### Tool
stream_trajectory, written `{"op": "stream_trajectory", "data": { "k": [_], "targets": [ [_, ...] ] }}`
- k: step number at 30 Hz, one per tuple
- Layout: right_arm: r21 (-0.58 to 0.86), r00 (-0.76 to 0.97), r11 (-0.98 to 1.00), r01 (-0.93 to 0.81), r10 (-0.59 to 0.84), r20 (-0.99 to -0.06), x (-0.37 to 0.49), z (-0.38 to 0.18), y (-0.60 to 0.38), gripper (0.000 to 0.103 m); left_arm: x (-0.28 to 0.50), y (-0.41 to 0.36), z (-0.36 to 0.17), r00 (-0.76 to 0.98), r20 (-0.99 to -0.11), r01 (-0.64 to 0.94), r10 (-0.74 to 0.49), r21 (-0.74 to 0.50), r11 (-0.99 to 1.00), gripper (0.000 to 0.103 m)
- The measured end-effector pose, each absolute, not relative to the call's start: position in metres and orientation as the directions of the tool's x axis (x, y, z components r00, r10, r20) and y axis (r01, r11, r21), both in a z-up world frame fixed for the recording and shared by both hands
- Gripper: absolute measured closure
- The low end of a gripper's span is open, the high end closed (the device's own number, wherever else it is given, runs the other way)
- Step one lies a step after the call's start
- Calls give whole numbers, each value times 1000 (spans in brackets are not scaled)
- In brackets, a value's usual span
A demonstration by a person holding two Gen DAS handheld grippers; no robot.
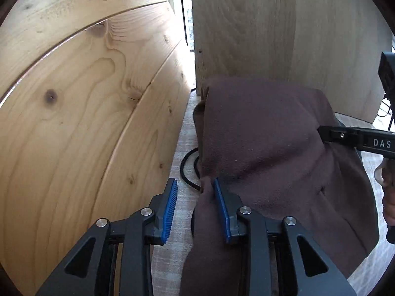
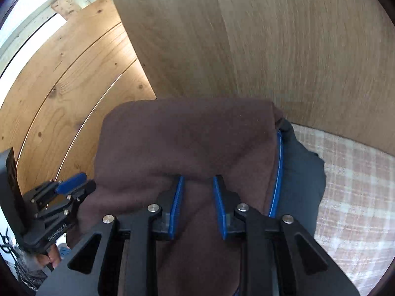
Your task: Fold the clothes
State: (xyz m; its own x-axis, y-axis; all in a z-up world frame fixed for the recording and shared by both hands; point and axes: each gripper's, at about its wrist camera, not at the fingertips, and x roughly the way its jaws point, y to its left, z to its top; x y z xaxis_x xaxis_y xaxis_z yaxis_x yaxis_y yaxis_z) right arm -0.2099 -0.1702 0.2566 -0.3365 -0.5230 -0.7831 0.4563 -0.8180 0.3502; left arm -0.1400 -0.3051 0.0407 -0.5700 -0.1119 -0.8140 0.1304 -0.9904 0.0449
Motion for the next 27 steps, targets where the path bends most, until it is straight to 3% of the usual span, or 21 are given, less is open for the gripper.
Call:
{"op": "stream_trajectory", "data": {
  "k": [2,7,13,17,23,27],
  "targets": [
    [374,-326,-795,477,-555,-765,-198,272,-166,78,-136,-309,56,-590,-800,151,-106,19,-988,79],
    [393,-280,-706,589,-634,-721,-143,296,-167,78,-120,-300,80,-622,-778,43,88,-145,-988,80],
    [322,-200,-730,603,-529,-825,-84,270,-155,78,-91,-292,60,-545,-836,80,67,-131,-988,78],
    [315,-186,-751,580,-499,-847,-46,273,-121,71,-64,-291,53,-515,-855,119,55,-135,-984,67],
    [268,-291,-825,497,-449,-844,-1,304,-65,71,-25,-288,47,-484,-874,172,46,-147,-974,67],
    [241,-386,-869,432,-419,-822,21,324,-33,65,-5,-261,62,-533,-844,141,62,-160,-977,50]
  ]
}}
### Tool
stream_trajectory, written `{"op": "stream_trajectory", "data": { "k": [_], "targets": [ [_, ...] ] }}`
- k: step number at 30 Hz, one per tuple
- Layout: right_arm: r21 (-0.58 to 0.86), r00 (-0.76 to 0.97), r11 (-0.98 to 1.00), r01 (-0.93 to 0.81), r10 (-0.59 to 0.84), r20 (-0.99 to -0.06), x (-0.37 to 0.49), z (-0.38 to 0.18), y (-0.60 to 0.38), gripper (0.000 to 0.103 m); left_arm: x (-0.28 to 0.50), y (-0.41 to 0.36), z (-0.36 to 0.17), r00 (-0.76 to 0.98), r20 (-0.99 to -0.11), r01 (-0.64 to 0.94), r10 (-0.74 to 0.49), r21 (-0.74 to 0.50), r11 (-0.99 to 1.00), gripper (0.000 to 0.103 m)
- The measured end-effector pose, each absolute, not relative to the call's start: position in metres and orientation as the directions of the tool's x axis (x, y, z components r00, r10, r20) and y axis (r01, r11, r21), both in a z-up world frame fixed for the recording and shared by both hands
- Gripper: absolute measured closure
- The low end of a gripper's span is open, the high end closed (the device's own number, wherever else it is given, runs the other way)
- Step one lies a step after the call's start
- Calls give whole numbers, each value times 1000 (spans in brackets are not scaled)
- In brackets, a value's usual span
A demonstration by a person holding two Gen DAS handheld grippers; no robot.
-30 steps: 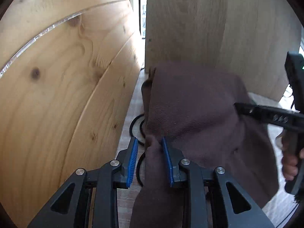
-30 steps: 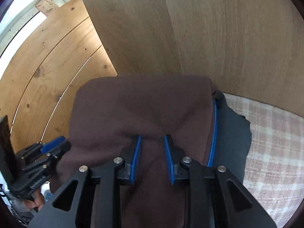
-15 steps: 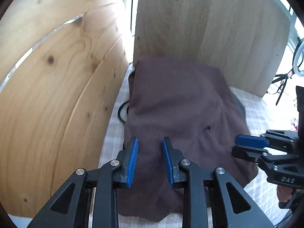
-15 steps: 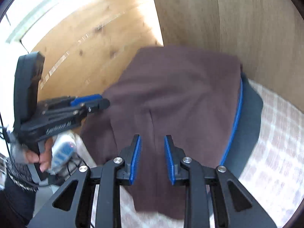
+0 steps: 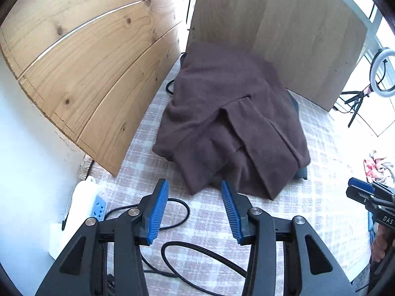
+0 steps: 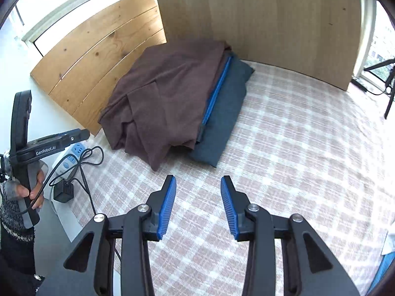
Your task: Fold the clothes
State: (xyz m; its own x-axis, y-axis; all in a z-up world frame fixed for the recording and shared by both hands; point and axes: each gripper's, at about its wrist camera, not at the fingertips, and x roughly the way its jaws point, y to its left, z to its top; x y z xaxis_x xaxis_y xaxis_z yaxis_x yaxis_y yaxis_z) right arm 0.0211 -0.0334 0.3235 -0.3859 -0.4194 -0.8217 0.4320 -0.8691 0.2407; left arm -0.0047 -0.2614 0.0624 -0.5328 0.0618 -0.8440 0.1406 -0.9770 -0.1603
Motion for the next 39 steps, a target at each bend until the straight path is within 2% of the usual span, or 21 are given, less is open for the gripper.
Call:
{"op": "stream_trajectory", "data": {
  "k": [6,11,15,21,26,39],
  "targets": [
    [218,-475,-898,383,-394,-787,55,345,-2,64,46,-222,99,-606,-793,104,55,-148,-984,28],
    [192,-534,-912,362,-372,-759,83,357,10,59,75,-204,127,-643,-765,98,27,-118,-988,26],
    [197,-552,-912,360,-378,-743,102,363,17,59,94,-188,132,-658,-753,106,-2,-90,-990,25],
    [125,-578,-909,397,-354,-735,124,372,11,58,119,-195,129,-628,-774,158,81,-228,-961,26],
    [127,-567,-892,434,-380,-731,132,376,0,58,133,-197,127,-620,-784,200,27,-191,-961,26],
    [134,-550,-883,449,-392,-737,136,372,-7,58,149,-196,139,-636,-771,210,2,-176,-962,26]
  ]
}}
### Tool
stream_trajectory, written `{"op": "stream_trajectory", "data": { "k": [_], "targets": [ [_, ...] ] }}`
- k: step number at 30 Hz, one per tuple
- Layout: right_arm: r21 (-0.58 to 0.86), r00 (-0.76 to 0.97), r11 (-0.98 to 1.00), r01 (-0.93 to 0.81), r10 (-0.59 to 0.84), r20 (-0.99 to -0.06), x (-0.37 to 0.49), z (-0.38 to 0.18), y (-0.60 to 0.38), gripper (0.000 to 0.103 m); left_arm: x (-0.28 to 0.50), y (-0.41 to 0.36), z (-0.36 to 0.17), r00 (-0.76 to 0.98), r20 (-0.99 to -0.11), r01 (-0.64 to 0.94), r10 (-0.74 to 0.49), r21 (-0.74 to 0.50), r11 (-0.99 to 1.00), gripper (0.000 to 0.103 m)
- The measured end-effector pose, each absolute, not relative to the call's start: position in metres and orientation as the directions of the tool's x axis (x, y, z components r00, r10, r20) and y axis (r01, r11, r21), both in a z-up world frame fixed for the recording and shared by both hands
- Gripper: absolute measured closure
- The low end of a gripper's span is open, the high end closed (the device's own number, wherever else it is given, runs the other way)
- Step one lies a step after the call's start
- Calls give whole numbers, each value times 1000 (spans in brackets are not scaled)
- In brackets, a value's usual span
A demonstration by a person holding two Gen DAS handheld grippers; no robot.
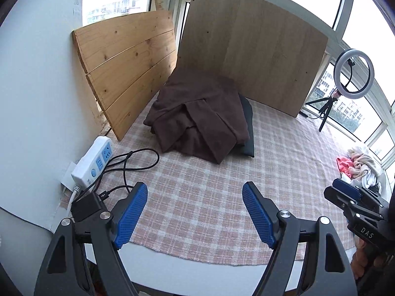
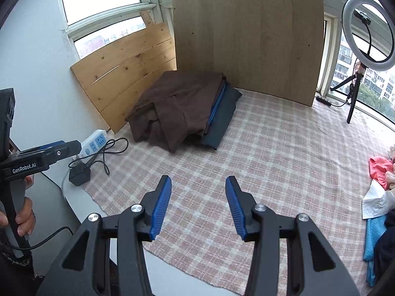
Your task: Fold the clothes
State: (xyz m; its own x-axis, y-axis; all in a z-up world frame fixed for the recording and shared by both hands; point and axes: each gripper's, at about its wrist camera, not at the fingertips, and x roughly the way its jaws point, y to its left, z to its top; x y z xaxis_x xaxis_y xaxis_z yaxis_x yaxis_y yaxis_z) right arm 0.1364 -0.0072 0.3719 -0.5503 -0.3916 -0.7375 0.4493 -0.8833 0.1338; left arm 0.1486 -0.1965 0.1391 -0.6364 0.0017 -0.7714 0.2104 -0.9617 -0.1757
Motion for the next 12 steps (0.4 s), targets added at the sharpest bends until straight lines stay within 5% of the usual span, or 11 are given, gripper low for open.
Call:
{"op": "stream_trajectory", "data": {
  "k": [12],
  "targets": [
    [141,-550,-893,428,-381,-744,133,367,-2,58,148,-198,138,-645,-763,227,-40,-141,-964,25]
  ]
}}
